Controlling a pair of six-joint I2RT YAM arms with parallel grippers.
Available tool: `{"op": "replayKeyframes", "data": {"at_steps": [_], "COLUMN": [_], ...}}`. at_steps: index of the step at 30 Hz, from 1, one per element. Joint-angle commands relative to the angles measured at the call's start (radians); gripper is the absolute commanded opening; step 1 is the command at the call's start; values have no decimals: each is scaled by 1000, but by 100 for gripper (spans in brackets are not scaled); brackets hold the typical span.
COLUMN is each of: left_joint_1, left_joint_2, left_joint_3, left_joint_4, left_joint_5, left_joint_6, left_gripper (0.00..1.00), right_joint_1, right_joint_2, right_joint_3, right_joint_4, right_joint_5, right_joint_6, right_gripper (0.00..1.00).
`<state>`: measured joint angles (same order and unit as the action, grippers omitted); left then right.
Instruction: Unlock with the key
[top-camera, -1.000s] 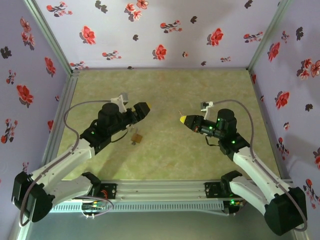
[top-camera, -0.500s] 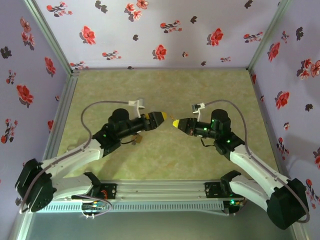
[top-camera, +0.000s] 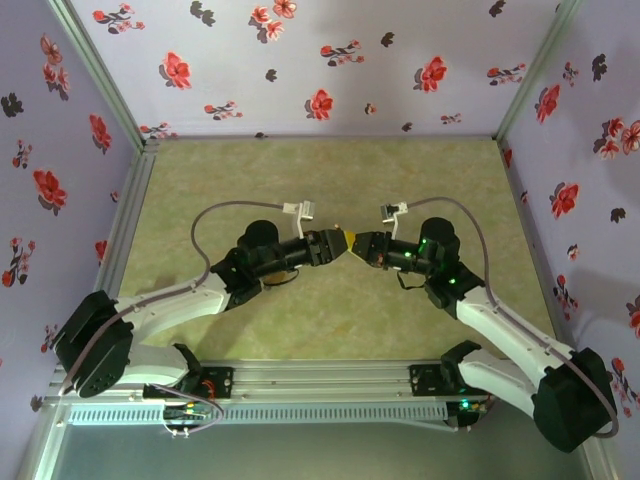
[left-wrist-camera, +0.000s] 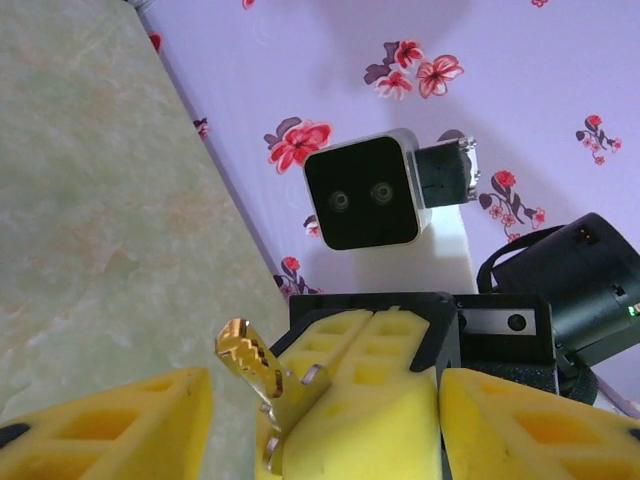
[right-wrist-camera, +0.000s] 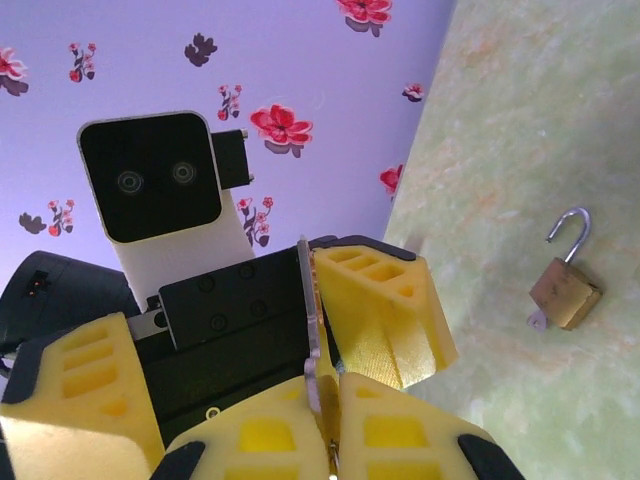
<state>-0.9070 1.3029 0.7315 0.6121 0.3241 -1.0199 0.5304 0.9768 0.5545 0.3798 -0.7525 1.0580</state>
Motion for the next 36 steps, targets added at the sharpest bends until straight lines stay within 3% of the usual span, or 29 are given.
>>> {"op": "replayKeyframes", "data": {"at_steps": [1,9,18,24,31,32,34,36], "left_joint_1": [3,13,15,16,19,18,18,19], "left_joint_2": [-8,-35,-4,18,17,14,1,-11], "left_joint_3": [9,-27,-32,-15,-22,-25,-37,-47], "left_joint_4": [28,57,66,51,28,26,15,13], "left_joint_5": [-49,-110,-131,-132,-144,-152,-178,-201], "left_joint_6": [-14,-49,-80,-82,-91,-95,-106,-111], "left_gripper": [60,58,45,31,0,0,0,0], "right_joint_1": [15,16,23,31,33,33,33,33], "right_joint_2": [-9,-19,-12,-14,-13,-13,-17,-30], "right_joint_3": [-15,-30,-30,-35,-44,-45,-50,-59], "right_joint_4": [64,62,77,88,119,120,117,124], "right_joint_5": [-8,3,5,10,22,28,52,81], "right_joint_6": [16,17,26,34,56,59,64,72], "right_gripper": [0,0,0,0,0,1,23,39]}}
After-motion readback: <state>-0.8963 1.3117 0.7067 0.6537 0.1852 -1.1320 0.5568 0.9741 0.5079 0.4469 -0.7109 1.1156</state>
